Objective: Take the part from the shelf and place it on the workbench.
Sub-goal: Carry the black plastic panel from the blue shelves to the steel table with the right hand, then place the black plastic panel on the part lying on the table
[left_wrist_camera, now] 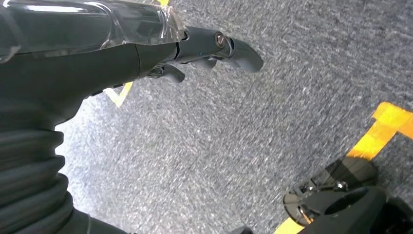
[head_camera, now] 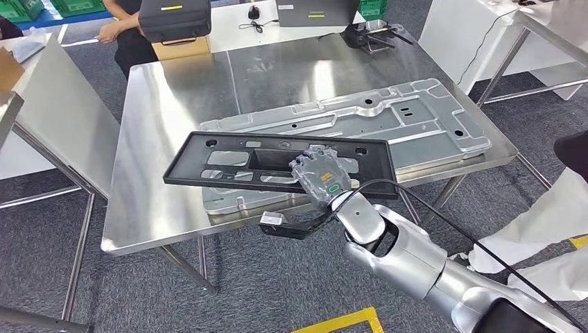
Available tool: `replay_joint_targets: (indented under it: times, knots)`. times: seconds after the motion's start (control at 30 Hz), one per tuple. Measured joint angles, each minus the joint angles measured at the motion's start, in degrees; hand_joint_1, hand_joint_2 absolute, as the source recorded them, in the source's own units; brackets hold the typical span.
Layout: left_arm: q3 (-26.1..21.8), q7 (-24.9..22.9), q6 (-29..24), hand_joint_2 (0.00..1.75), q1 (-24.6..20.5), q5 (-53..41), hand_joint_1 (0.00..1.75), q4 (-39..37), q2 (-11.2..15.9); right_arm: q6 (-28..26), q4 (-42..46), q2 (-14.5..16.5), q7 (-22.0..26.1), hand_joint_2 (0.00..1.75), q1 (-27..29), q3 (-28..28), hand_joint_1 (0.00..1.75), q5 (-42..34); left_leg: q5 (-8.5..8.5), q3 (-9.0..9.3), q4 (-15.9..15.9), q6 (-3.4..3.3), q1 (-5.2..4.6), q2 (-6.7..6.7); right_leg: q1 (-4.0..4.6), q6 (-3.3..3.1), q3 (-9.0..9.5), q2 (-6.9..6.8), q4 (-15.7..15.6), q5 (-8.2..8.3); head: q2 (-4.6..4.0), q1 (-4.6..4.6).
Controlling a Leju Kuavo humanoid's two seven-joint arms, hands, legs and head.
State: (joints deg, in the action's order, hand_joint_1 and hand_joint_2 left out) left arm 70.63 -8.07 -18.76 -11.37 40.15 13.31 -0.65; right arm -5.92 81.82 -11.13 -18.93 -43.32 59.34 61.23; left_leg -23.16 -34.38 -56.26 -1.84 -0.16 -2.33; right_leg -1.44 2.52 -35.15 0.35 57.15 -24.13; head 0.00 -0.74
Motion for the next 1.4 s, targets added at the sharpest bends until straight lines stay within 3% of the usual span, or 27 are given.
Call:
replay_joint_targets:
  times: [0.07, 0.17, 0.2, 0.23, 0.27, 0.33, 0.4, 0.47, 0.57, 0.6, 0.67, 0.7, 0.73, 0.77, 0.8, 0.83, 0.9, 0.93, 1.07, 1.1, 1.17, 1.23, 1.27, 1.3, 1.33, 1.4]
  knots:
    - [-0.29, 0.02, -0.03, 1.75, 0.06, -0.03, 0.0, 0.0, 0.05, 0.0, 0.0, 0.13, 0.1, 1.75, -0.13, 0.0, 1.75, -0.03, -1.37, -1.14, -2.52, 0.77, 0.18, 0.59, -0.18, -0.69, 0.17, -0.16, -0.11, 0.02, 0.0, -0.07]
    - [-0.56, 0.11, -0.03, 1.75, -0.02, -0.11, 0.0, 0.0, 0.08, 0.0, -0.02, 0.28, 0.27, 1.75, -0.2, 0.02, 1.75, -0.04, -6.27, -6.5, -13.35, 1.55, 0.48, 1.24, -0.27, -1.15, 0.31, -0.35, -0.14, -0.13, 0.0, -0.17]
    - [-0.59, 0.15, -0.01, 1.75, 0.04, -0.14, 0.0, 0.0, 0.08, 0.0, -0.07, 0.29, 0.34, 1.75, -0.19, 0.04, 1.75, -0.05, -7.13, -8.13, -16.3, 1.63, 0.55, 1.27, -0.26, -1.18, 0.33, -0.4, -0.13, -0.19, 0.0, -0.17]
    - [-0.61, 0.19, 0.02, 1.75, 0.11, -0.18, 0.0, 0.0, 0.08, -0.01, -0.11, 0.33, 0.42, 1.75, -0.18, 0.07, 1.75, -0.08, -6.88, -8.79, -17.16, 1.65, 0.57, 1.28, -0.26, -1.18, 0.38, -0.44, -0.13, -0.25, 0.0, -0.17]
    - [-0.63, 0.24, 0.04, 1.75, 0.17, -0.25, 0.0, 0.0, 0.08, -0.02, -0.16, 0.38, 0.48, 1.75, -0.19, 0.09, 1.75, -0.1, -5.57, -8.28, -15.68, 1.6, 0.58, 1.31, -0.27, -1.14, 0.48, -0.45, -0.12, -0.33, 0.0, -0.18]
    - [-0.66, 0.28, 0.07, 1.75, 0.18, -0.44, 0.0, 0.0, 0.09, -0.05, -0.2, 0.51, 0.54, 1.75, -0.28, 0.11, 1.75, -0.17, -1.47, -4.56, -7.4, 1.23, 0.55, 1.59, -0.27, -0.92, 0.83, -0.48, -0.14, -0.55, 0.0, -0.18]
    - [-0.67, 0.3, 0.07, 1.75, 0.08, -0.62, 0.0, 0.0, 0.1, -0.08, -0.22, 0.61, 0.57, 1.75, -0.46, 0.11, 1.75, -0.23, 0.62, -1.51, -1.03, 0.73, 0.19, 1.91, -0.08, -0.51, 1.02, -0.5, -0.18, -0.75, 0.0, -0.17]
    - [-0.68, 0.33, 0.11, 1.75, 0.05, -0.74, 0.0, 0.0, 0.1, -0.09, -0.28, 0.68, 0.61, 1.75, -0.57, 0.12, 1.75, -0.3, 0.52, -0.91, 0.06, 0.25, -0.23, 1.88, 0.07, 0.09, 1.14, -0.58, -0.4, -0.84, 0.0, -0.14]
    - [-0.66, 0.43, 0.2, 1.75, 0.1, -0.87, 0.0, 0.0, 0.09, -0.09, -0.35, 0.8, 0.62, 1.75, -0.64, 0.1, 1.75, -0.36, 0.76, -0.18, 0.78, -0.82, 0.06, 1.67, 0.04, 0.88, 0.95, -0.65, 0.7, -1.96, 0.0, -0.09]
    - [-0.66, 0.47, 0.21, 1.75, 0.06, -0.91, 0.0, 0.0, 0.09, -0.09, -0.36, 0.81, 0.62, 1.75, -0.68, 0.09, 1.75, -0.36, 0.82, 0.12, 1.01, -1.17, 0.22, 1.65, 0.08, 0.94, -0.1, -0.59, 3.13, -3.32, 0.0, -0.05]
    - [-0.66, 0.53, 0.22, 1.75, 0.02, -0.97, 0.0, 0.0, 0.08, -0.1, -0.43, 0.81, 0.62, 1.75, -0.69, 0.1, 1.75, -0.46, 0.66, 0.36, 1.05, -1.66, 0.17, 1.62, 0.16, 0.94, -3.91, -0.45, 10.86, -6.83, 0.0, 0.01]
    - [-0.66, 0.56, 0.24, 1.75, 0.04, -1.03, 0.0, 0.0, 0.07, -0.09, -0.48, 0.81, 0.62, 1.75, -0.61, 0.11, 1.75, -0.54, 0.58, 0.43, 1.04, -1.78, 0.1, 1.55, 0.18, 0.98, -5.84, -0.4, 14.36, -7.95, 0.0, 0.02]
    - [-0.66, 0.59, 0.24, 1.75, 0.09, -1.09, 0.0, 0.0, 0.06, -0.09, -0.54, 0.81, 0.62, 1.75, -0.52, 0.13, 1.75, -0.61, 0.49, 0.51, 1.02, -1.86, 0.05, 1.44, 0.19, 1.0, -6.98, -0.38, 16.06, -8.02, 0.0, 0.02]
    - [-0.66, 0.61, 0.25, 1.75, 0.14, -1.16, 0.0, 0.0, 0.06, -0.09, -0.6, 0.8, 0.61, 1.75, -0.45, 0.13, 1.75, -0.65, 0.4, 0.63, 0.99, -1.86, 0.02, 1.3, 0.18, 0.97, -6.97, -0.38, 15.45, -6.92, 0.0, 0.02]
    - [-0.66, 0.63, 0.26, 1.75, 0.17, -1.22, 0.0, 0.0, 0.06, -0.09, -0.66, 0.8, 0.61, 1.75, -0.42, 0.13, 1.75, -0.67, 0.27, 0.81, 0.96, -1.78, 0.02, 1.15, 0.18, 0.88, -5.76, -0.38, 12.49, -4.88, 0.0, 0.02]
    - [-0.66, 0.65, 0.27, 1.75, 0.18, -1.27, 0.0, 0.0, 0.06, -0.09, -0.72, 0.79, 0.61, 1.75, -0.44, 0.13, 1.75, -0.69, 0.09, 0.98, 0.9, -1.63, 0.02, 1.02, 0.17, 0.78, -3.83, -0.35, 8.2, -2.56, -0.01, 0.02]
    - [-0.66, 0.68, 0.3, 1.75, 0.16, -1.35, 0.0, 0.0, 0.06, -0.1, -0.77, 0.83, 0.61, 1.75, -0.53, 0.13, 1.75, -0.7, -0.29, 1.05, 0.69, -1.14, -0.2, 0.86, 0.25, 0.47, -0.59, -0.22, 1.21, 0.14, -0.01, 0.01]
    - [-0.66, 0.69, 0.33, 1.75, 0.16, -1.38, 0.0, 0.0, 0.06, -0.1, -0.78, 0.86, 0.62, 1.75, -0.56, 0.13, 1.75, -0.71, -0.43, 0.99, 0.62, -0.91, -0.31, 0.83, 0.33, 0.29, 0.05, -0.16, -0.28, 0.41, -0.01, -0.01]
    - [-0.66, 0.72, 0.42, 1.75, 0.26, -1.48, 0.0, 0.0, 0.15, -0.11, -0.9, 0.92, 0.6, 1.75, -0.63, 0.13, 1.75, -0.73, -1.53, 0.37, -0.67, -0.07, -0.16, 0.99, 0.26, -0.7, 0.26, -0.2, -0.81, 0.28, 0.0, -0.07]
    - [-0.66, 0.72, 0.42, 1.75, 0.25, -1.51, 0.0, 0.0, 0.19, -0.11, -0.91, 0.95, 0.6, 1.75, -0.66, 0.13, 1.75, -0.73, -2.7, -0.62, -2.82, 0.29, -0.03, 1.1, 0.11, -0.95, 0.36, -0.24, -0.87, 0.26, 0.0, -0.12]
    - [-0.66, 0.73, 0.44, 1.75, 0.25, -1.57, 0.0, 0.0, 0.22, -0.11, -0.94, 0.99, 0.6, 1.75, -0.65, 0.13, 1.75, -0.75, -5.93, -4.4, -10.4, 1.03, 0.29, 1.27, 0.04, -1.26, 0.5, -0.28, -0.86, 0.08, 0.0, -0.24]
    - [-0.66, 0.74, 0.51, 1.75, 0.39, -1.62, 0.0, 0.0, 0.25, -0.1, -1.06, 1.01, 0.61, 1.75, -0.62, 0.16, 1.75, -0.82, -7.35, -7.85, -16.47, 1.44, 0.54, 1.32, 0.04, -1.38, 0.64, -0.3, -0.85, -0.12, 0.0, -0.25]
    - [-0.66, 0.74, 0.54, 1.75, 0.46, -1.64, 0.0, 0.0, 0.27, -0.1, -1.14, 1.01, 0.61, 1.75, -0.61, 0.2, 1.75, -0.86, -6.56, -8.18, -16.46, 1.49, 0.59, 1.33, 0.04, -1.37, 0.79, -0.29, -0.85, -0.24, 0.0, -0.25]
    - [-0.66, 0.74, 0.56, 1.75, 0.49, -1.69, 0.0, 0.0, 0.3, -0.1, -1.2, 1.01, 0.62, 1.75, -0.62, 0.24, 1.75, -0.9, -4.73, -7.24, -13.86, 1.43, 0.62, 1.36, 0.03, -1.3, 1.03, -0.29, -0.85, -0.4, 0.0, -0.25]
    - [-0.66, 0.74, 0.58, 1.75, 0.48, -1.73, 0.0, 0.0, 0.33, -0.1, -1.23, 1.02, 0.62, 1.75, -0.63, 0.26, 1.75, -0.93, -2.39, -5.4, -9.56, 1.28, 0.62, 1.44, 0.03, -1.17, 1.34, -0.29, -0.85, -0.59, 0.0, -0.25]
    - [-0.66, 0.75, 0.58, 1.75, 0.39, -1.8, 0.0, 0.0, 0.37, -0.1, -1.25, 1.02, 0.62, 1.75, -0.71, 0.25, 1.75, -0.99, 0.52, -1.8, -1.83, 0.8, 0.37, 1.64, 0.15, -0.77, 1.85, -0.31, -0.94, -0.96, 0.0, -0.24]
